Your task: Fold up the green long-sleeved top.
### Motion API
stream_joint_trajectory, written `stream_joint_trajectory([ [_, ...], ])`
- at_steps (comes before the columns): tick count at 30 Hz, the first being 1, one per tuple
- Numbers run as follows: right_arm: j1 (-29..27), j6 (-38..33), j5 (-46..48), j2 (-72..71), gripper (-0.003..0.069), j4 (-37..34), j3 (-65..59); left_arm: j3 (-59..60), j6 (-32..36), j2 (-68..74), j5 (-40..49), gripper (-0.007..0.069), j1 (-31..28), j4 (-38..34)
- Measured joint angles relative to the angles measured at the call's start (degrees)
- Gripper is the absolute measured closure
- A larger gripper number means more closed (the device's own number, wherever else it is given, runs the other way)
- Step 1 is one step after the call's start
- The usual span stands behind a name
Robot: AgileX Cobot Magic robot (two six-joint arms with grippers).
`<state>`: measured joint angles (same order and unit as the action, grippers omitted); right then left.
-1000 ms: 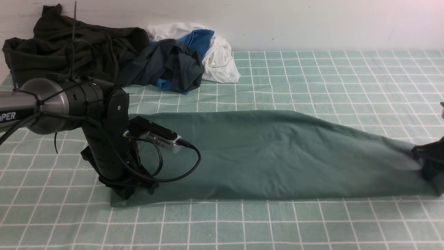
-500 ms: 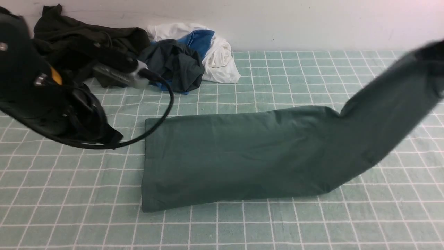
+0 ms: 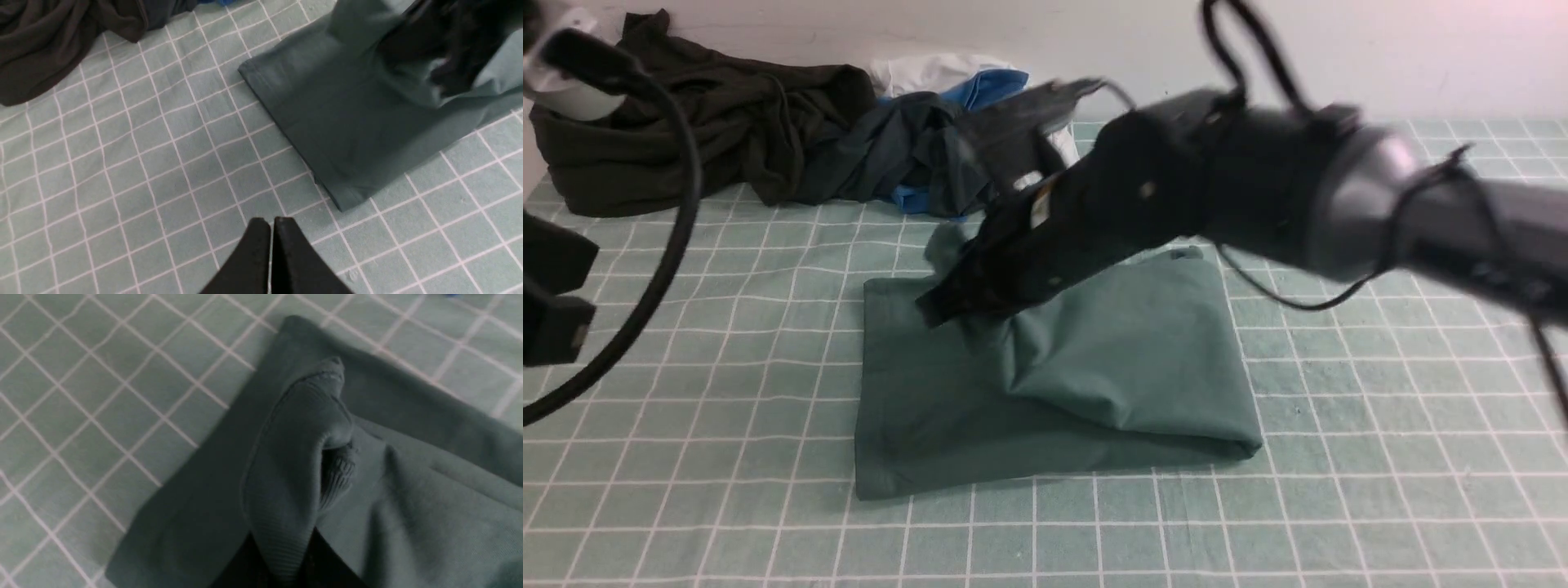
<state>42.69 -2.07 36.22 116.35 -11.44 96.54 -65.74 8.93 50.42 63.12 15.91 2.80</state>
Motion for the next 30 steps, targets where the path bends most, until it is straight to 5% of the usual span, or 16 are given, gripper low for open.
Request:
stream_joint_trajectory([
  [2,0.4,0.0,-1.1,2.1,0.0559,-1.6,1.1,1.3,-0.4,-1.8,0.3,0.0628,0.0,0.1],
  [6,0.4,0.0,2.1,4.9,0.033,-6.4,7.4,9.4,-4.5,-11.0,0.4,0.0628,0.0,1.1],
  [10,-0.8,-1.2,11.8,2.9,0.0201,-6.8,13.0,16.5,-7.8,-20.6,-0.4,0.0628,0.0,1.6],
  [14,-2.5,-4.2,21.0,-1.4,0.0175,-5.6,14.8,23.2,-10.2,-28.7,-4.1,0.0628,0.0,3.5],
  [18,-3.4,-5.0,25.5,-8.1,0.0239,-3.1,11.1,28.8,-10.9,-34.8,-8.2,0.0628,0.0,4.9],
  [20,-3.4,-5.2,25.2,-15.0,0.0329,-1.2,4.1,31.6,-11.1,-37.5,-9.3,0.0628,0.0,5.2],
  [26,-3.4,-5.5,16.6,-36.9,0.0562,1.0,-16.9,33.5,-11.2,-39.0,-8.6,0.0628,0.0,5.4],
  [30,-3.4,-5.3,11.3,-52.9,0.0657,1.2,-29.5,33.6,-11.2,-39.0,-7.2,0.0628,0.0,5.4],
])
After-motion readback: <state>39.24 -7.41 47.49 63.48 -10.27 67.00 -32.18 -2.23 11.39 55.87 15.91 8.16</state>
